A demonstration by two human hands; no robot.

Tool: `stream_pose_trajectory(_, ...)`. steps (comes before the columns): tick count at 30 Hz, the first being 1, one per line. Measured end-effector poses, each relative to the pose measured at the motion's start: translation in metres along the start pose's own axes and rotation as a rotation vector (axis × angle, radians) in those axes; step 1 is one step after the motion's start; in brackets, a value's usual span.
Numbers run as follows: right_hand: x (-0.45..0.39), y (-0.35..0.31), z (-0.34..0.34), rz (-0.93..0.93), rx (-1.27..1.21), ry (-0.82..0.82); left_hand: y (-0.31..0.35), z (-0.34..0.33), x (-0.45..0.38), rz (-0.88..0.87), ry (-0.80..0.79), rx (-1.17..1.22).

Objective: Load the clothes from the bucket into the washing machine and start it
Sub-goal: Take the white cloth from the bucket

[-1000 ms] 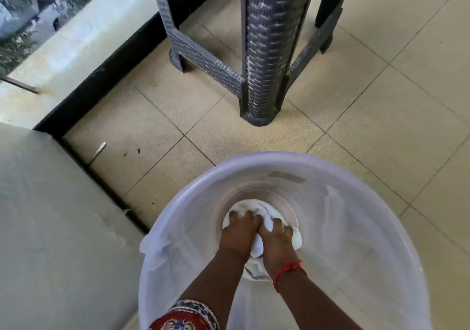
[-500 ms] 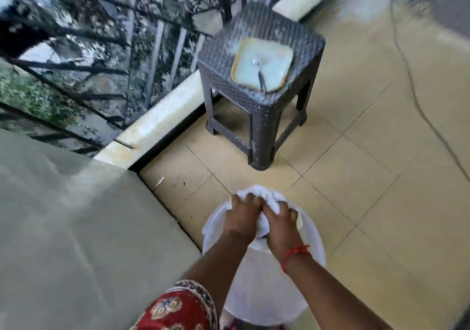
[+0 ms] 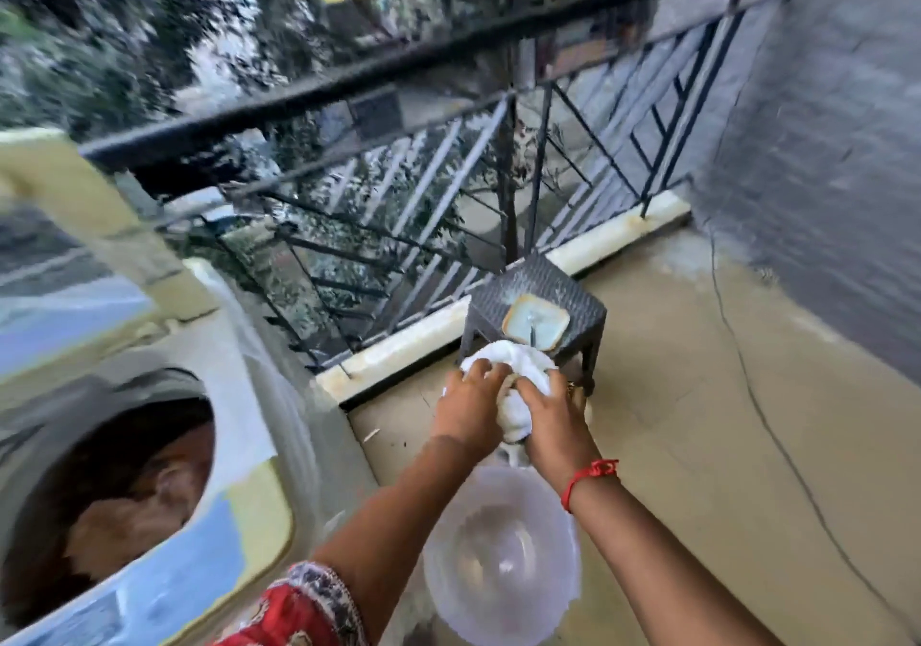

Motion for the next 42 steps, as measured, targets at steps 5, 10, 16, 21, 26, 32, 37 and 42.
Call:
stream_pose_trajectory(5,0.013,-0.102,0.064,0.171,0.032,0.001,-0.026,0.108,0.054,0.091,0.178,0.043)
stream_pose_trajectory(10,0.019,-0.209,0.077,0.412,0.015,0.009,-0.086,0.188,0.106,0.191,0.337,-0.03)
stream_pose_trajectory(16,0.044,-0.321,0.04,0.606,0.022,-0.061,-0.177,0.226,0.181,0.358,0.439,-0.034)
stream_pose_trajectory(21,0.072,-0.407,-0.011,0.729,0.015,-0.184,-0.258,0.234,0.247,0.496,0.517,0.023)
stream_pose_trajectory(26,0.087,-0.479,-0.064,0.791,0.068,-0.22,-0.335,0.24,0.291,0.562,0.549,0.09)
stream_pose_trajectory(32,0.087,-0.539,-0.131,0.804,0.173,-0.22,-0.418,0.234,0.313,0.594,0.484,0.112)
stream_pose_trajectory(37,0.082,-0.555,-0.186,0.756,0.225,-0.318,-0.47,0.207,0.313,0.615,0.347,0.107)
stream_pose_trajectory(42,0.069,-0.541,-0.232,0.738,0.323,-0.464,-0.49,0.178,0.305,0.653,0.189,0.167)
Point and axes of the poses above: each hand's wrist, its own x-axis away from the middle knuckle, its own z-axis out of the back of the hand, y = z × x, the point moved 6 cm from there along -x, towards the middle knuckle, and after that the axes turned 1 degree about x, right-handed, at the moved point
